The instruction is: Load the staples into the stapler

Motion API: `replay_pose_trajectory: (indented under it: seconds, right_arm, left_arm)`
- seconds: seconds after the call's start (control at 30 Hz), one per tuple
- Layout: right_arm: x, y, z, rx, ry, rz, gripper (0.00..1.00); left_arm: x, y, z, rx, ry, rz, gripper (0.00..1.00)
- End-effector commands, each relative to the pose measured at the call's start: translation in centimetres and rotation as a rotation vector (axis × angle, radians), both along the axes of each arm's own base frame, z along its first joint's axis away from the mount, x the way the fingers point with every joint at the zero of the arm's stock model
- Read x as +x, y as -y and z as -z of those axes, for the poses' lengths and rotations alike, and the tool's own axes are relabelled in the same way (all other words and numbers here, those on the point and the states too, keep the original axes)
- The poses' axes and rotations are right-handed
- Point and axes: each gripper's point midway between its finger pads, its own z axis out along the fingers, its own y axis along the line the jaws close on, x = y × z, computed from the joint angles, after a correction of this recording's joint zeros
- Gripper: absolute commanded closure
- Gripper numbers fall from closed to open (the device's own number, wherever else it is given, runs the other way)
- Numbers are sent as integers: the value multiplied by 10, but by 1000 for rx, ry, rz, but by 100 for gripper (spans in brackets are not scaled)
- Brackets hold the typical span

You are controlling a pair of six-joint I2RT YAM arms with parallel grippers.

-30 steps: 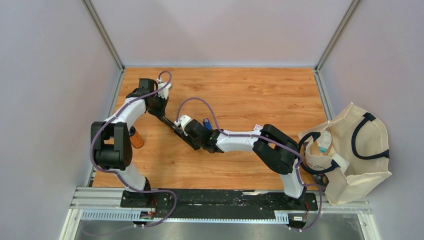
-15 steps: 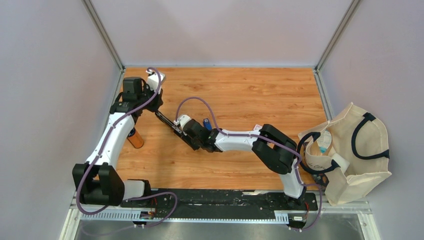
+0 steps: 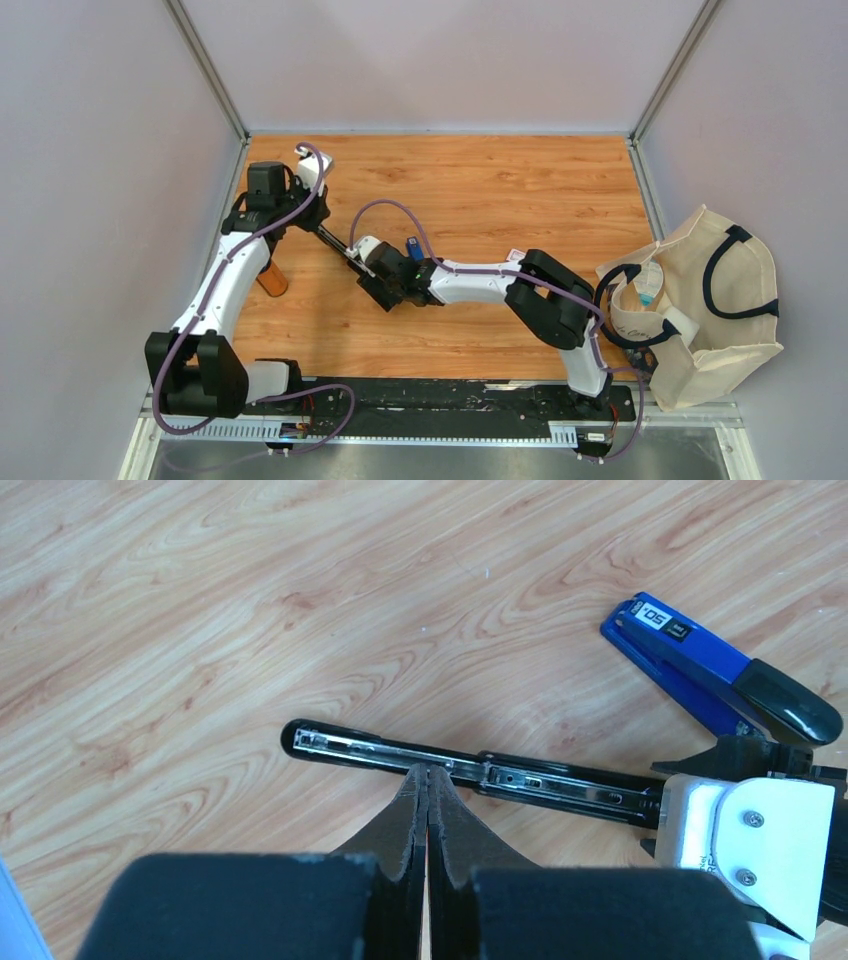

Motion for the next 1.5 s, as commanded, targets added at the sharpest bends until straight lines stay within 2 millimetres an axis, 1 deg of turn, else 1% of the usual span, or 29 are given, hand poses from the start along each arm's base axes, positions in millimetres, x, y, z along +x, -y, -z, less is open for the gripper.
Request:
replay_pose_trajectory:
  seconds: [0.0,0.03,0.1,0.13,0.23,0.27,0.33,0.37,0.4,0.43,0.47,0.5,0.53,0.57,0.6,0.67,0.7,0.73,0.77,0.83,0.87,0.93,1.0,1.1,1.17,1.23,1.47]
  right_arm:
    - [4,1,-39,25,54,-32,41]
    - [5,2,-46,34,63,-37,40]
    - [6,2,-70,82,71,-54,37]
    - [7,2,-79,92,80,-92,35]
    - [9,7,-117,155,95,-140,30]
    - [6,8,-134,186,94,-173,28]
    - [15,25,-160,224,103,-194,23]
    - [16,33,-172,246,95,-220,21]
    - [21,47,-183,263,88,-229,18]
    - [21,60,-190,281,73,-253,16]
    - [24,75,-191,281,62,-267,15]
    - [29,92,-193,272,62,-261,13]
    - [30,107,-189,255,52,-268,13]
    - [33,123,-184,227,49,-261,13]
    - [34,139,-177,191,46,-255,12]
    - [35,167,-161,137,32,-233,11]
    - [34,177,-155,135,15,-218,11]
    - [33,187,-151,142,6,-202,10]
    - [32,196,-151,154,0,-185,10]
    - [30,209,-148,171,-13,-158,10]
    - [30,214,-148,181,-13,-143,10]
    - [32,224,-150,200,-15,-112,10]
    - [37,234,-157,220,-1,-82,10]
    - [40,243,-165,248,7,-60,10]
    - [37,244,-166,255,5,-71,10]
    - [35,243,-164,256,-2,-81,10]
    - [31,240,-160,264,-35,-102,11]
  left_arm:
    - [6,8,-28,-31,120,55,100]
    - [5,11,-30,-38,124,66,100]
    - [6,15,-36,-50,141,90,100]
    - [6,17,-37,-53,148,111,100]
    - [6,27,-41,-60,168,192,100]
    - [6,32,-41,-50,177,241,100]
    - [3,42,-40,-24,182,336,99]
    - [2,50,-35,0,171,391,98]
    - [1,56,-29,31,161,436,96]
    - [0,61,-23,70,151,477,95]
    - [0,67,-17,96,140,518,95]
    - [0,76,-13,115,138,571,92]
    - [0,87,-11,111,138,617,88]
    - [1,96,-10,100,139,656,69]
    - [1,108,-12,85,144,700,65]
    - [1,128,-10,95,139,799,64]
    - [-1,140,-10,118,139,853,63]
    - [-2,149,-7,152,136,909,62]
    - [-6,159,-5,187,129,965,60]
    - [-15,176,4,254,123,1098,57]
    - [-19,185,8,281,125,1142,54]
    - [-30,199,19,334,127,1248,54]
    - [-47,208,38,400,116,1373,53]
    - [-65,217,64,499,108,1492,53]
    - [-71,217,78,542,99,1546,53]
    - [-75,215,86,565,94,1584,53]
    - [-87,206,100,603,71,1667,53]
